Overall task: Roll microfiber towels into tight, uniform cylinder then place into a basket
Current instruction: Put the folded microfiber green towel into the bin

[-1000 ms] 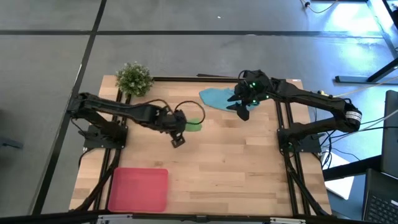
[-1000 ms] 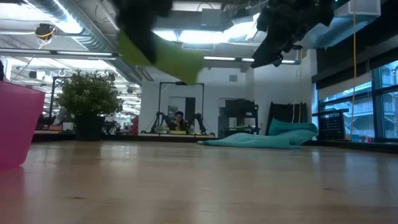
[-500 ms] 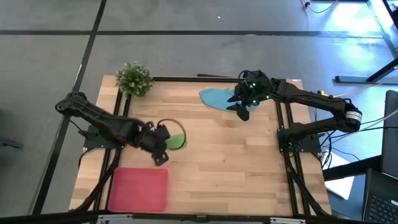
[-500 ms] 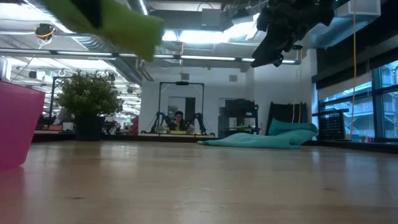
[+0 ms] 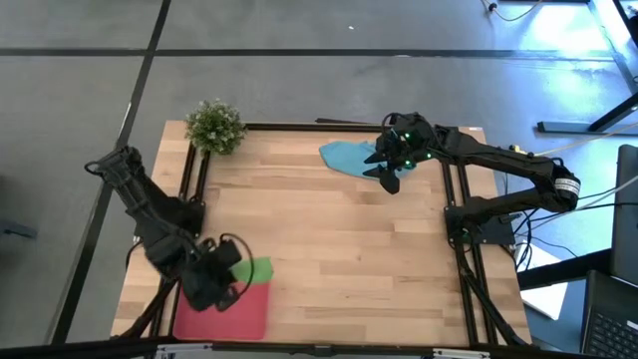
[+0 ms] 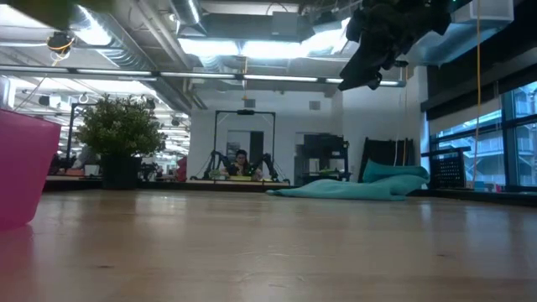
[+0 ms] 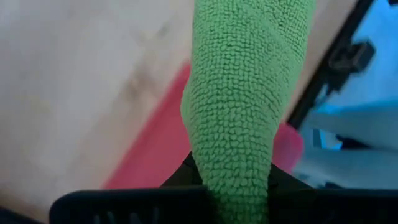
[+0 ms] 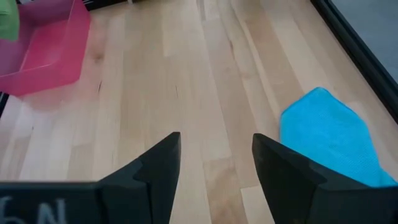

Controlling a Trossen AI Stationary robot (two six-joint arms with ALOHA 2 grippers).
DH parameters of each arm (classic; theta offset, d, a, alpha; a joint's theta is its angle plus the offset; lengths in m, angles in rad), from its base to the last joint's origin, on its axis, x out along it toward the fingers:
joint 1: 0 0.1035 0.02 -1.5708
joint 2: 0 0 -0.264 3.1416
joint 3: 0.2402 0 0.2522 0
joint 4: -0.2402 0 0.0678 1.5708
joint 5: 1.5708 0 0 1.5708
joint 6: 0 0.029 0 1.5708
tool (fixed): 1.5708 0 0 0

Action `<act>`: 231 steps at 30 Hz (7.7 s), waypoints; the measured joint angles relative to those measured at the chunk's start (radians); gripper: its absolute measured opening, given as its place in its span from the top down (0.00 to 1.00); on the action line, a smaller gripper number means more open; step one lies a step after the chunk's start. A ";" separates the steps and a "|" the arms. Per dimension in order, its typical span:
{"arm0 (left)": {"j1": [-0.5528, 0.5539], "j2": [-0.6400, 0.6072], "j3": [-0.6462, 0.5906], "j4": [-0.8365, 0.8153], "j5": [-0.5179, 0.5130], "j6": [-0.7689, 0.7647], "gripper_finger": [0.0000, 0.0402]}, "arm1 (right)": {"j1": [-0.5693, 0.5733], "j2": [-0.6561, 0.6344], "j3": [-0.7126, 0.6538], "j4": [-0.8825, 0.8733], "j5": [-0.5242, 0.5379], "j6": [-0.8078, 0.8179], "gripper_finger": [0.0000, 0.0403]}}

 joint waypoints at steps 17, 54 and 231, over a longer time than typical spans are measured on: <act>-0.249 0.190 0.000 0.079 0.087 -0.115 0.95 | 0.000 0.000 0.000 0.010 -0.308 -0.104 0.50; -0.231 0.304 -0.325 0.255 0.027 0.043 0.93 | 0.000 0.001 0.000 0.065 -0.307 -0.074 0.50; -0.220 0.022 -0.253 -0.156 0.190 -0.069 0.24 | 0.000 0.001 0.000 0.066 -0.306 -0.078 0.50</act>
